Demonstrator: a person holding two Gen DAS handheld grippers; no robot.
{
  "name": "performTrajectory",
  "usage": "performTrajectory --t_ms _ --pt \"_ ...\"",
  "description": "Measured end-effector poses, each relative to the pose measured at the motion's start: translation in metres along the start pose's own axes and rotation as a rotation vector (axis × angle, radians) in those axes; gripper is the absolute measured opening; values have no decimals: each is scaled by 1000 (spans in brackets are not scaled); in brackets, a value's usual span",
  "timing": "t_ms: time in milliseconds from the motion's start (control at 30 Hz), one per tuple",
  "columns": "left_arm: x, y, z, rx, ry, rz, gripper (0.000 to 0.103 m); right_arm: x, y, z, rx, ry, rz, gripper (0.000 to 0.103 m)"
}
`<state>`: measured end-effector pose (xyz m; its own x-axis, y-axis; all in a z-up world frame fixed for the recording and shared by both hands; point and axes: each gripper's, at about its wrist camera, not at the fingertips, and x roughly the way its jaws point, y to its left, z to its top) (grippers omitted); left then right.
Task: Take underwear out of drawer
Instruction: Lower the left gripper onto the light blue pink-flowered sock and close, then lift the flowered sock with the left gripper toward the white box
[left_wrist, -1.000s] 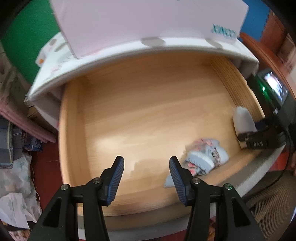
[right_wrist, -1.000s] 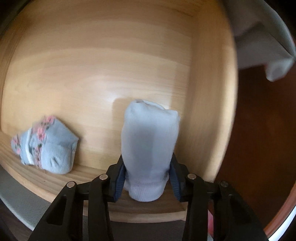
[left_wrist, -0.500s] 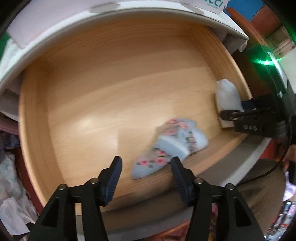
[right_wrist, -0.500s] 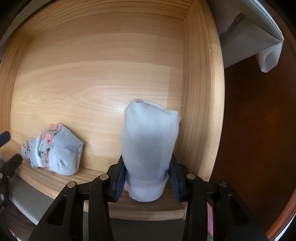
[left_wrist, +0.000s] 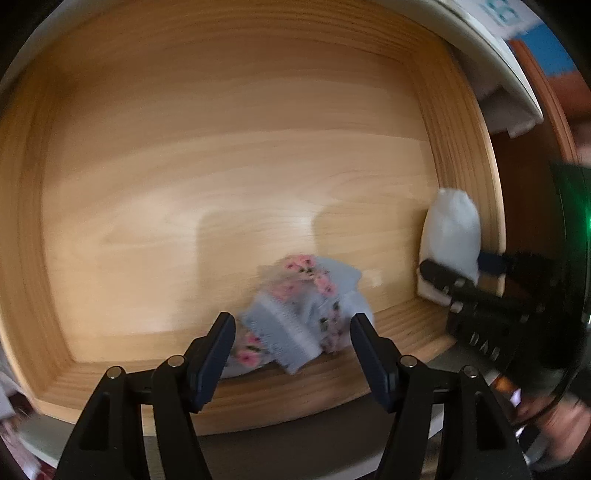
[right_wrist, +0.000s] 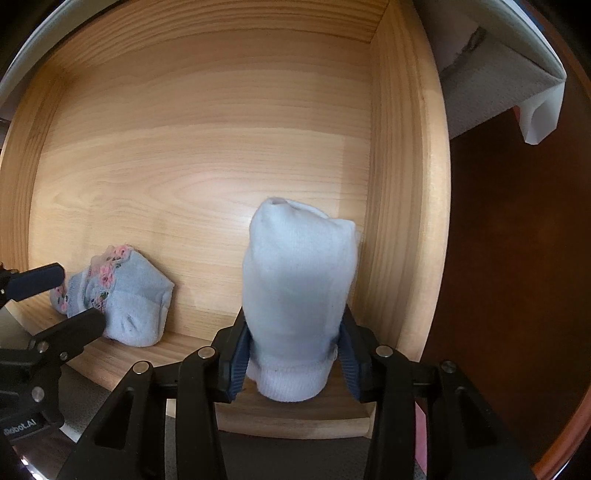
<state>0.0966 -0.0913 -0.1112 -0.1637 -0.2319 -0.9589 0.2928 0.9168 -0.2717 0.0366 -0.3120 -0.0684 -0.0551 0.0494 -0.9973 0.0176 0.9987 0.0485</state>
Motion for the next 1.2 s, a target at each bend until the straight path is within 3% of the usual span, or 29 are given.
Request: performTrajectory --t_ms 500,667,867,1033,1200 --pt "37 -2 18 -84 140 100 68 -17 7 7 -4 9 -1 41" --pt "42 -8 24 -67 146 120 68 -16 10 10 -7 11 0 41" --pt "36 6 10 -54 123 124 61 -7 16 12 -13 16 -10 41" --pt "37 9 7 -53 109 115 46 -5 22 13 -14 17 -14 41" --pt "30 20 5 -62 107 113 37 -4 27 14 -14 18 -16 41"
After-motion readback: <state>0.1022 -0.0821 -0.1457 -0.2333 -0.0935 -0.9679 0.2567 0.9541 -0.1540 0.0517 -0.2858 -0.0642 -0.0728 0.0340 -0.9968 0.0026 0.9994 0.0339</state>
